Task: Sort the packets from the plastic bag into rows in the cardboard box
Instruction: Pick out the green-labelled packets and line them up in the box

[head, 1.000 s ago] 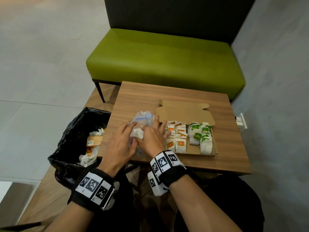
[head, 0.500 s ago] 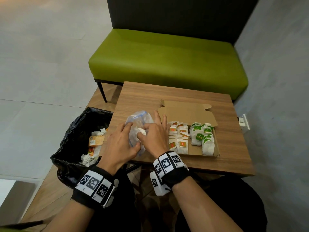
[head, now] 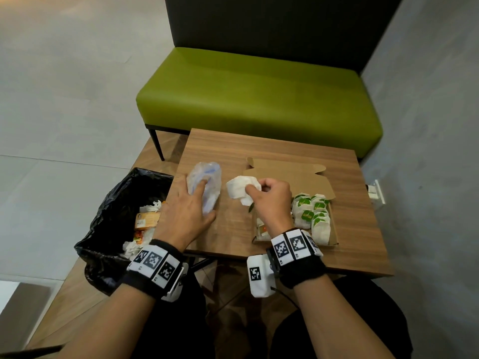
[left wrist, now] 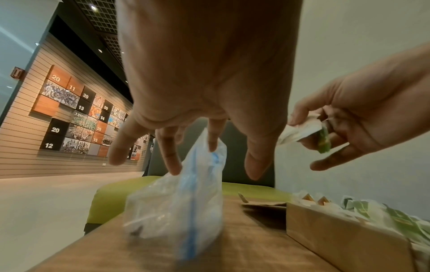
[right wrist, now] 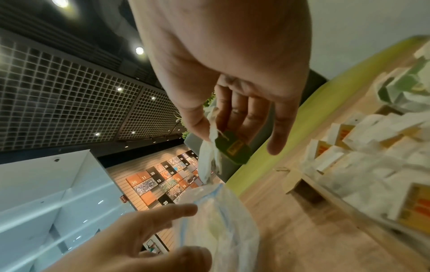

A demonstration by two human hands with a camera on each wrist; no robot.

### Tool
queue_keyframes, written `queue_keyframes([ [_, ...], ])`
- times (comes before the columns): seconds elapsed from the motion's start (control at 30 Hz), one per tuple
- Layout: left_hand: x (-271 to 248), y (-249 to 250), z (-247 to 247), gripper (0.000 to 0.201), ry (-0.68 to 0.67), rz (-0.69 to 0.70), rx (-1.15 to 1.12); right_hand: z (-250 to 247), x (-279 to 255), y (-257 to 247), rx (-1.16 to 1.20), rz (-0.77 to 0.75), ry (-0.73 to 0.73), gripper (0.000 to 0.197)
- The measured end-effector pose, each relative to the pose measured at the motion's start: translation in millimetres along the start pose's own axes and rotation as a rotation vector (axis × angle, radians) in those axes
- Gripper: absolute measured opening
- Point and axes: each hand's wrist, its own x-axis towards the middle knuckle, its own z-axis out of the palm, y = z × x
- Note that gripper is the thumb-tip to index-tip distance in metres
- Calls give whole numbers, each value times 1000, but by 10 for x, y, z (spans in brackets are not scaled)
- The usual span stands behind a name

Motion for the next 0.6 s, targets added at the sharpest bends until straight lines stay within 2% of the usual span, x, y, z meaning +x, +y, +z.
queue_keyframes([
  [0.2, -42, 133, 18, 73, 32, 99, 1, 34, 41, 237, 44, 183, -35, 17],
  [0.3, -107, 193, 39, 63, 106, 250, -58, 66, 38, 310, 60, 209, -53, 20],
  [0.4, -150, 291, 145, 58, 61, 386, -212, 84, 24, 317, 78, 224, -76, 19],
  [0.5, -173, 333, 262, 61, 13, 402, -290, 49, 15, 316, 179, 277, -144, 16],
  [0.6, -184, 346, 322, 54, 35, 418, -364, -16, -5, 308, 288, 331, -239, 18],
])
